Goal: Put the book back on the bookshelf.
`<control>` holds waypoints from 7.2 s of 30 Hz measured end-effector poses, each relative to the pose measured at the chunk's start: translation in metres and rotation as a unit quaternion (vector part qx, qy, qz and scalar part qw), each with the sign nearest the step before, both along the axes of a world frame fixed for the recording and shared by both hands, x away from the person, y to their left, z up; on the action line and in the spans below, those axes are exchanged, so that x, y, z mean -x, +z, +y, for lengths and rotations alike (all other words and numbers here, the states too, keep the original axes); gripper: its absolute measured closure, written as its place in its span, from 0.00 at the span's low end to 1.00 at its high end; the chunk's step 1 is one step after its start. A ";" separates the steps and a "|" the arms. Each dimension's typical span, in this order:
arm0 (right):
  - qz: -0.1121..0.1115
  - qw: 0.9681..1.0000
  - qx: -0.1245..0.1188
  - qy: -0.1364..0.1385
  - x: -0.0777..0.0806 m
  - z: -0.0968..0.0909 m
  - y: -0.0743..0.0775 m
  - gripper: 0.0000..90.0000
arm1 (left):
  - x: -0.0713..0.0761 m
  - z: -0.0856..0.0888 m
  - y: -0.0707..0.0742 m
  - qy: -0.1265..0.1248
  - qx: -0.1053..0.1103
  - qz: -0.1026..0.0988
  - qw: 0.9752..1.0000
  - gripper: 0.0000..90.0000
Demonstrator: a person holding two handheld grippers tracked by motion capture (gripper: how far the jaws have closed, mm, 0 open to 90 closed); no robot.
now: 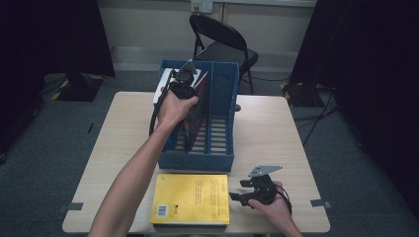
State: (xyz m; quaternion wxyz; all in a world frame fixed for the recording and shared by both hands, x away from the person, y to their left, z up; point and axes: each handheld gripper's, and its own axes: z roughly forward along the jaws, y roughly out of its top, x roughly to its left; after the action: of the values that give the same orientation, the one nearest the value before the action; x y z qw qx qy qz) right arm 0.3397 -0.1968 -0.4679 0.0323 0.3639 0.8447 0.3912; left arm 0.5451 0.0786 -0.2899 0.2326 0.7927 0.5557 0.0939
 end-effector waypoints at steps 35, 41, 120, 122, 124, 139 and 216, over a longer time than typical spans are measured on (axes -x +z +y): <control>0.003 1.000 0.004 0.002 -0.001 0.004 -0.001 0.34 | 0.055 0.021 -0.029 -0.065 0.010 -0.067 0.996 0.62; 0.003 1.000 0.004 0.001 0.000 0.004 0.000 0.34 | 0.067 0.028 -0.045 -0.085 0.020 -0.082 0.993 0.62; -0.048 0.997 -0.007 0.066 -0.013 0.069 0.022 0.55 | 0.196 0.098 -0.156 -0.225 0.119 -0.120 0.960 0.53; -0.039 0.996 -0.017 0.074 -0.005 0.066 0.024 0.52 | 0.197 0.099 -0.155 -0.231 0.113 -0.123 0.958 0.56; -0.035 0.996 -0.021 0.081 0.007 0.062 0.025 0.48 | 0.197 0.099 -0.155 -0.232 0.112 -0.125 0.958 0.57; -0.033 0.994 -0.013 0.104 0.051 0.044 0.012 0.49 | 0.207 0.102 -0.153 -0.221 0.099 -0.121 0.963 0.62; -0.051 0.997 0.005 0.056 0.026 0.051 0.015 0.64 | 0.215 0.104 -0.163 -0.205 0.175 -0.101 0.958 0.62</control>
State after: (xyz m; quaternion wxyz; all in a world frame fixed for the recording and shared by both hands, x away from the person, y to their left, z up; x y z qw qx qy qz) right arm 0.3136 -0.1457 -0.4529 0.0554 0.2949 0.8632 0.4059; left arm 0.3304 0.1829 -0.4530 0.4368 0.8230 0.3623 0.0253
